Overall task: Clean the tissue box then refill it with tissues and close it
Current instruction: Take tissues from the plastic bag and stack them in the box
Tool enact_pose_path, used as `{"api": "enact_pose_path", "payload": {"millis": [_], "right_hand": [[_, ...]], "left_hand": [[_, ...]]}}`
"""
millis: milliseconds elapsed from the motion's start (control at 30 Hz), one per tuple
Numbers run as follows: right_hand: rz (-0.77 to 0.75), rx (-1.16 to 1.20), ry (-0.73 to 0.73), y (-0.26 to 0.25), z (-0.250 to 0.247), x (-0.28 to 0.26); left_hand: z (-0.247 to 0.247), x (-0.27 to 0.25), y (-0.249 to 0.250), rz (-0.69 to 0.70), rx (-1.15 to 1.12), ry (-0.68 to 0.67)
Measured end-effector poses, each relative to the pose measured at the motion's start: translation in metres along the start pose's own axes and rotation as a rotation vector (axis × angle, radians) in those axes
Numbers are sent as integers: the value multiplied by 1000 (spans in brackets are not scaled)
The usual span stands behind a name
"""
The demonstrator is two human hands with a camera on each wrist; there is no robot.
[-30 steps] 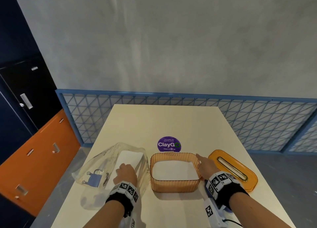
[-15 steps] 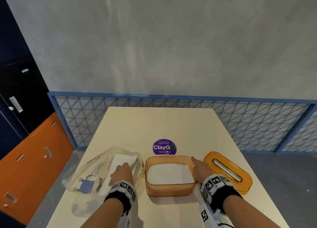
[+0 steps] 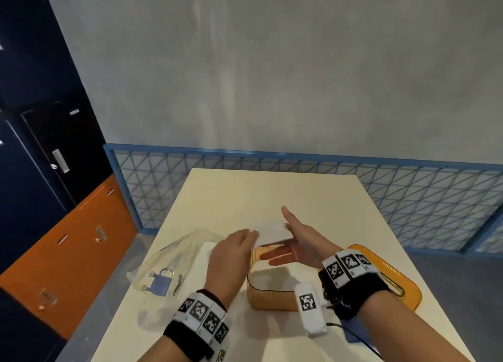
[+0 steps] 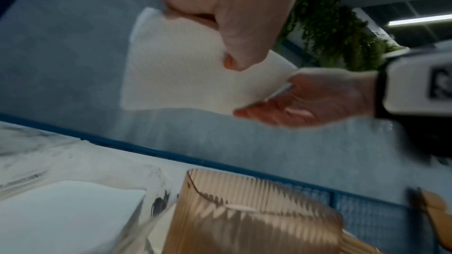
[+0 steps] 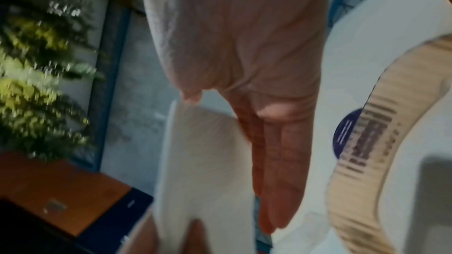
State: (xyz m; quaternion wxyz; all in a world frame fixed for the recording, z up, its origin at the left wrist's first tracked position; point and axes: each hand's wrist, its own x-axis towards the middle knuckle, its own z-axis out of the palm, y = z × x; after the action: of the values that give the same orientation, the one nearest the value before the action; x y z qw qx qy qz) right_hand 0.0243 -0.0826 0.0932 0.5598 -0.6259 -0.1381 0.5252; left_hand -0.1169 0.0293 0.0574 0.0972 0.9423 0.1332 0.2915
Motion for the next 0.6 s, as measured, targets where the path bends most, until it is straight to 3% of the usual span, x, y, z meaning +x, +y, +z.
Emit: {"api": "enact_pose_path", "payload": {"millis": [67, 167, 233, 333, 400, 433, 467, 533, 600], "right_hand": [[-30, -14, -12, -4, 1, -5], [-77, -146, 82, -4, -9, -9], [-77, -188, 126, -3, -19, -14], [-69, -140, 140, -5, -29, -23], [-86, -94, 124, -6, -34, -28], [-92, -70, 112, -6, -34, -29], [-93, -45, 106, -5, -35, -30], [-73, -5, 111, -1, -34, -30], [-41, -3, 134, 5, -35, -28]], "left_hand": [[10, -8, 3, 135, -30, -90], [22, -22, -2, 115, -218, -225], [22, -28, -1, -85, -491, -238], [22, -19, 4, -634, -953, -136], [20, -10, 6, -1000, -1297, -204], [18, -6, 7, -1114, -1441, -287], [15, -4, 7, -1182, -1556, -376], [13, 0, 7, -1187, -1674, -480], [15, 6, 6, -1149, -1614, -472]]}}
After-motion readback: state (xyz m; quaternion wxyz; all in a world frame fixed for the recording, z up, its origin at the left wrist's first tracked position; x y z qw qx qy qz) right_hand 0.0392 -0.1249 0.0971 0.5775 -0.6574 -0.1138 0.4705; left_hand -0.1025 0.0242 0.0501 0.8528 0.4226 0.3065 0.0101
